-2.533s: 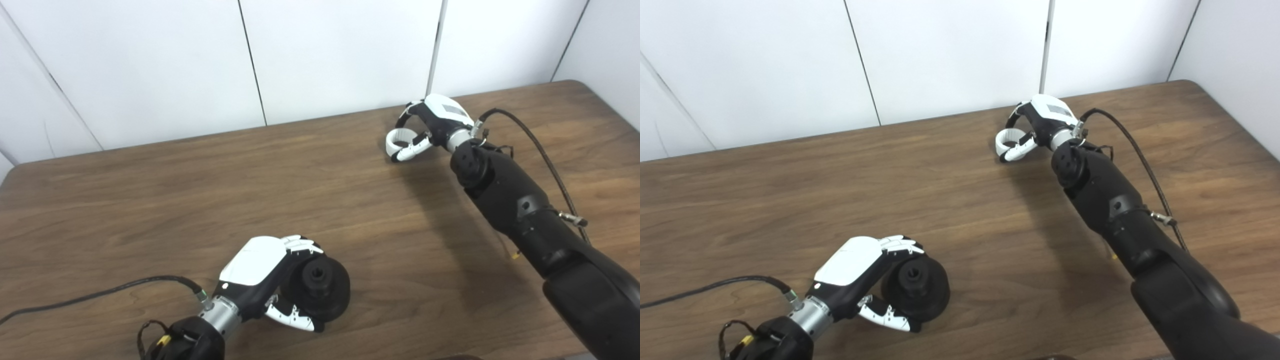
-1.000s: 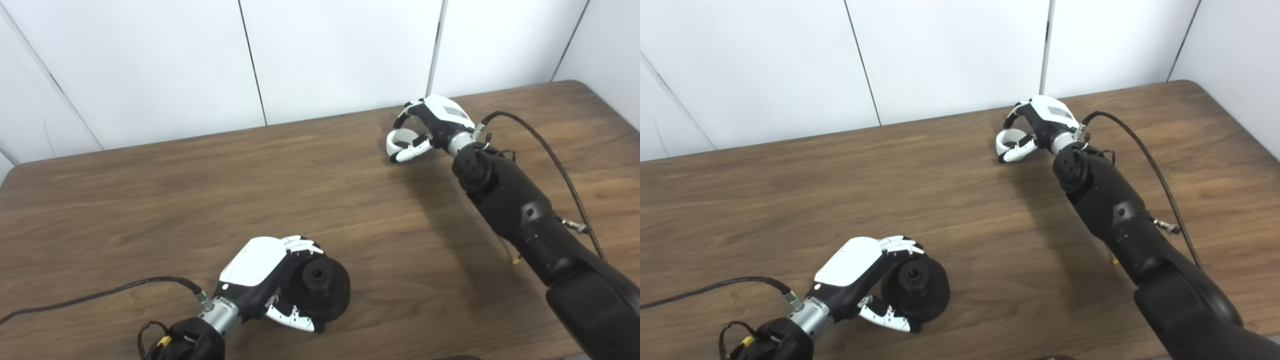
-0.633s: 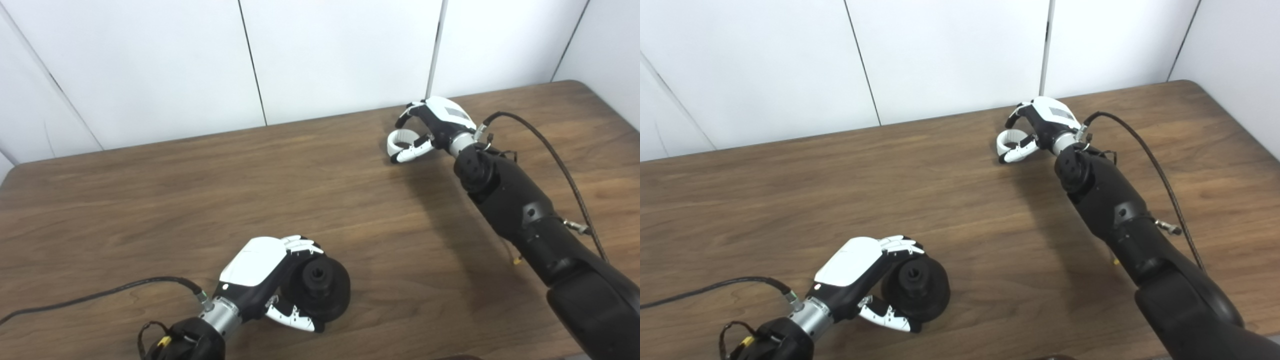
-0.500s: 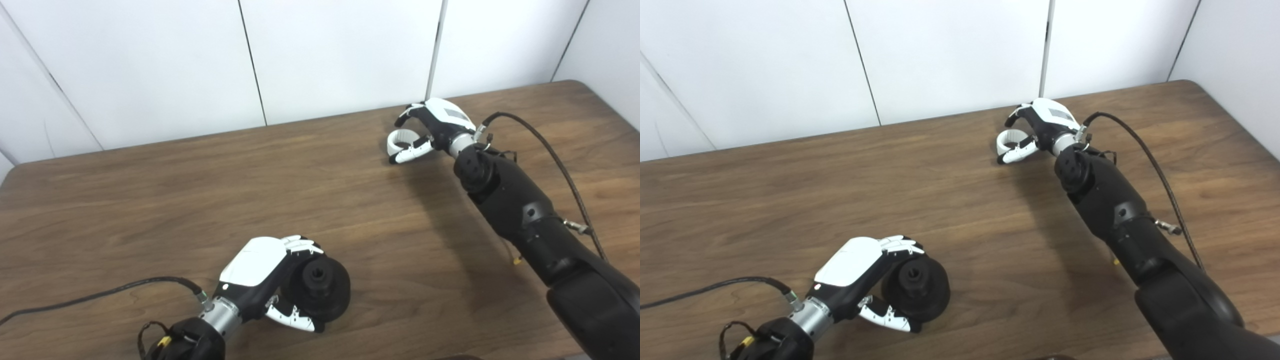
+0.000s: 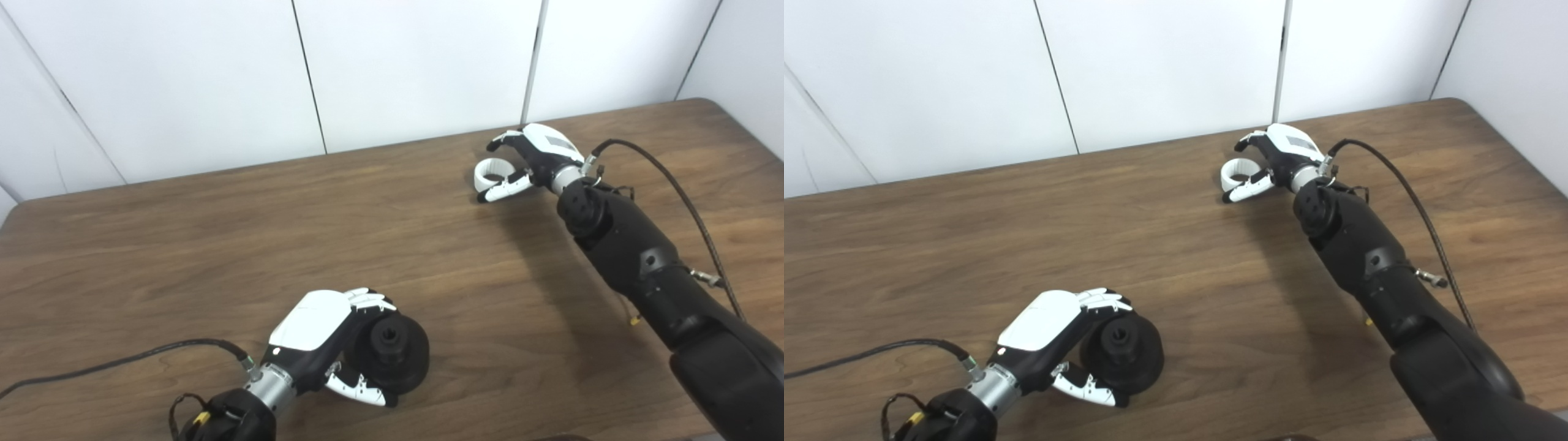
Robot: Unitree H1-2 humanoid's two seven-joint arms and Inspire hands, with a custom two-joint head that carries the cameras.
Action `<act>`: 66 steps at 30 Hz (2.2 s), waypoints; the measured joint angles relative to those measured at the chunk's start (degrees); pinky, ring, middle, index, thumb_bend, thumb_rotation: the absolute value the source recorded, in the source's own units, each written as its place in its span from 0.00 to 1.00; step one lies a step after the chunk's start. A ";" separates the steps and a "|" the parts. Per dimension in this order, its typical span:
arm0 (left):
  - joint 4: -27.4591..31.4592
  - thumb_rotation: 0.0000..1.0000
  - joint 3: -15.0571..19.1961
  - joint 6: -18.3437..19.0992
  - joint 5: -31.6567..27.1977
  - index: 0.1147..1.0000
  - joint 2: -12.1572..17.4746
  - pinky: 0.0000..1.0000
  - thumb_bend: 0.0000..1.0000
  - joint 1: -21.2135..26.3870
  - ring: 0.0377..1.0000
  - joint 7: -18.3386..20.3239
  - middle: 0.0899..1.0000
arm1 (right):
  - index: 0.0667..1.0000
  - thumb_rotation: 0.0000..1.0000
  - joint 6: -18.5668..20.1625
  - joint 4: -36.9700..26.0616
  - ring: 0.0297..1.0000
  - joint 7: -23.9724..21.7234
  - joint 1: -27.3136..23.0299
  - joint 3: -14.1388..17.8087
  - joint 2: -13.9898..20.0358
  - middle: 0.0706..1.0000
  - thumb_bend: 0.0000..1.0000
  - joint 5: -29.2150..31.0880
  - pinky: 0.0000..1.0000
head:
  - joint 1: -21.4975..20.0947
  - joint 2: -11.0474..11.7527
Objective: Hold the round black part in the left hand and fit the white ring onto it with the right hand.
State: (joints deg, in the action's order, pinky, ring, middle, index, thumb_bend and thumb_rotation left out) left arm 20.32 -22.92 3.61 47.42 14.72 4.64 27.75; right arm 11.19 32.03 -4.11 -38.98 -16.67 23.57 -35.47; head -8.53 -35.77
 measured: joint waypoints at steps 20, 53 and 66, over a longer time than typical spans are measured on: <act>0.00 0.27 0.04 0.18 0.05 0.68 -0.16 0.85 0.84 0.01 0.90 -0.03 0.84 | 0.71 0.33 1.17 -0.01 0.99 -0.30 0.05 0.00 1.57 0.92 0.84 -0.36 1.00 | -0.26 -0.09; 0.00 0.29 0.01 0.19 0.24 0.67 -0.64 0.85 0.84 -0.06 0.90 0.02 0.84 | 0.71 0.35 1.18 0.00 0.99 -0.23 0.11 -0.87 1.14 0.92 0.85 -1.03 0.97 | 0.09 -0.53; 0.00 0.27 -0.05 0.21 0.30 0.67 -0.97 0.84 0.84 -0.08 0.89 0.03 0.84 | 0.67 0.31 1.18 0.00 0.99 -0.49 0.06 -1.08 0.47 0.92 0.83 -1.15 0.96 | 0.09 -0.53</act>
State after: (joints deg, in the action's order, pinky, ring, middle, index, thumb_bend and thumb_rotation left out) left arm 20.31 -22.97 3.82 47.72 13.76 4.55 27.77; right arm 12.37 32.04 -4.60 -38.92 -17.75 24.04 -36.62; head -8.44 -36.30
